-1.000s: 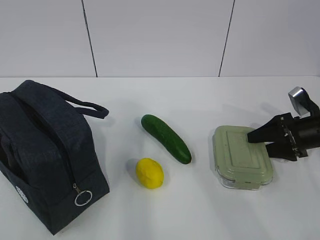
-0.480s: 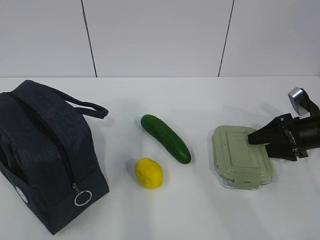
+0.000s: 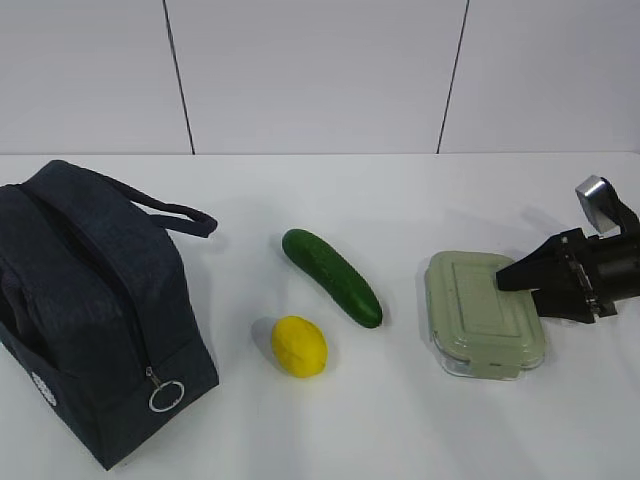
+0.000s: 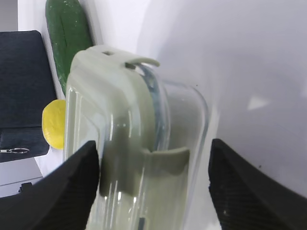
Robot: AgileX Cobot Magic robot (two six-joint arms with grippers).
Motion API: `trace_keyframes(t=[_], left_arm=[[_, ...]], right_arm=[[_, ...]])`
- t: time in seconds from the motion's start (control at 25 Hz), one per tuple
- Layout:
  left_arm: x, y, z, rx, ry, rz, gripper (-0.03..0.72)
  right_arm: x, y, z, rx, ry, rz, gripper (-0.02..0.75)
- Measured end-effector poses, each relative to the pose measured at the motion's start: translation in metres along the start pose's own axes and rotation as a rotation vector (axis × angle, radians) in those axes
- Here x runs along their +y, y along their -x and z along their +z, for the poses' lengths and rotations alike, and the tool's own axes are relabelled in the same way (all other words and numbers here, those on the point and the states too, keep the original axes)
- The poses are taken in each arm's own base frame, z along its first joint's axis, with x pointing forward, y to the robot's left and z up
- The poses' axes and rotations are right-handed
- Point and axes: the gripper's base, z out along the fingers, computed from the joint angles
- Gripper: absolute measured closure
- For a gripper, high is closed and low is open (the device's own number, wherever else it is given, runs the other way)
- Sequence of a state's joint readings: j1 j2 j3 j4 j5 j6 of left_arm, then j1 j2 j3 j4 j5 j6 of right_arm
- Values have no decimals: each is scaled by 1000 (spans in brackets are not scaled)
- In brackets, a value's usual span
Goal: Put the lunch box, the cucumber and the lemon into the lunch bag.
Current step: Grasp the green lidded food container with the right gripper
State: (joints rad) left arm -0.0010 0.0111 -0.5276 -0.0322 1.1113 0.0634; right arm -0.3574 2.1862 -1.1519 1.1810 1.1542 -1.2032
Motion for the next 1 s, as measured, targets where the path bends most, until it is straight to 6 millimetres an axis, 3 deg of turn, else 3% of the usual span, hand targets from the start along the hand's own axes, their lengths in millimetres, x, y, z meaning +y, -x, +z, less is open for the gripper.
trace_keyframes(t=[1.0], left_arm=[[0,0,0,0,0,0,446]], right_arm=[[4,0,6,19,5,-1,200]])
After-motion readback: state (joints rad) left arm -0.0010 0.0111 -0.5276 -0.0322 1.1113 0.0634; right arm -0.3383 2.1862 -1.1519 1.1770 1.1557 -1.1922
